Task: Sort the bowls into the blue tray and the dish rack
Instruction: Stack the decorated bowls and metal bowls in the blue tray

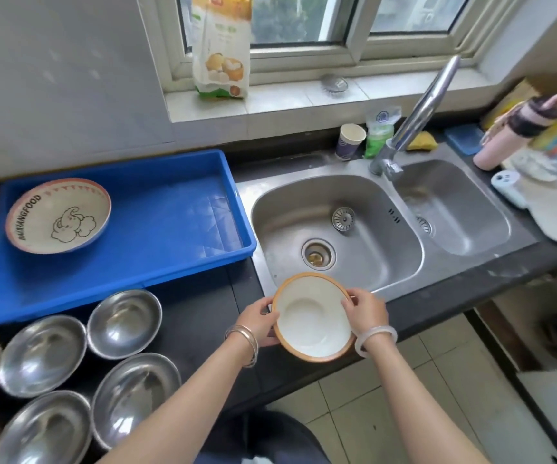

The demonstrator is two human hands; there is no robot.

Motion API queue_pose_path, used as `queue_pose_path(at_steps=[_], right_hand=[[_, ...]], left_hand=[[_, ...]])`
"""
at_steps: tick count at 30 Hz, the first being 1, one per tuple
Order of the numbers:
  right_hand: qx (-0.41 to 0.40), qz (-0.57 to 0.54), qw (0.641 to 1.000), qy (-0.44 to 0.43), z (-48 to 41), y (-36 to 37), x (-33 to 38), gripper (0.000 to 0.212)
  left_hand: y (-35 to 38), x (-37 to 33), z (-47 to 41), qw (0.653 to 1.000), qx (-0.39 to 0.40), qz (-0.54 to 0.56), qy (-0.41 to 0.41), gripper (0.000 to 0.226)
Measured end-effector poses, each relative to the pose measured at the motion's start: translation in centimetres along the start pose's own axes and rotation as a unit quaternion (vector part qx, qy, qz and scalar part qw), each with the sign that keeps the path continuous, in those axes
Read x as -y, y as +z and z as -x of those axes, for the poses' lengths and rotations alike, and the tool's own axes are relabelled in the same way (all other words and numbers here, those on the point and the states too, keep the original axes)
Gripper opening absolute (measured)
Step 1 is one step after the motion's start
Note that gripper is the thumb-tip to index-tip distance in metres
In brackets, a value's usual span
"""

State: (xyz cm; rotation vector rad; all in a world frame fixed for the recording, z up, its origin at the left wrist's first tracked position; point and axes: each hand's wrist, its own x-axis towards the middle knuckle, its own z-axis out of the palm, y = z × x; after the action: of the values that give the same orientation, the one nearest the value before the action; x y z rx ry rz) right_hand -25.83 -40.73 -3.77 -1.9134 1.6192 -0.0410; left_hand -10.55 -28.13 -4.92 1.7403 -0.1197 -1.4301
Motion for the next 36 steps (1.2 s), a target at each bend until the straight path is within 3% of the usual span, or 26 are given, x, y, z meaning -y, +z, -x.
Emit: queue_pose_path(at_steps=[10, 16, 26, 36], right_hand=[[0.020, -0.009, 0.995, -0.095, -0.3, -0.3, 5.8, 0.016], [0.051, -0.061, 0.986, -0.145, -0.6, 1.3, 13.2, 0.015], [0.129, -0.136, 0.966, -0.177, -0.4, 8.2, 26.6, 0.017], [0.175, -0.149, 0.955, -0.190, 0.1, 16.4, 39.7, 0.019]], left_hand=[[-5.8, -3.0, 1.1, 0.994, -0.079, 0.024, 0.072, 0.020], [-11.9, -4.8, 2.7, 0.979, -0.121, 0.128, 0.102, 0.015], [-23.0, -4.7, 4.2, 0.903, -0.265, 0.280, 0.192, 0.008], [-34.2, -6.3, 1.5, 0.845, -0.362, 0.334, 0.208, 0.027]])
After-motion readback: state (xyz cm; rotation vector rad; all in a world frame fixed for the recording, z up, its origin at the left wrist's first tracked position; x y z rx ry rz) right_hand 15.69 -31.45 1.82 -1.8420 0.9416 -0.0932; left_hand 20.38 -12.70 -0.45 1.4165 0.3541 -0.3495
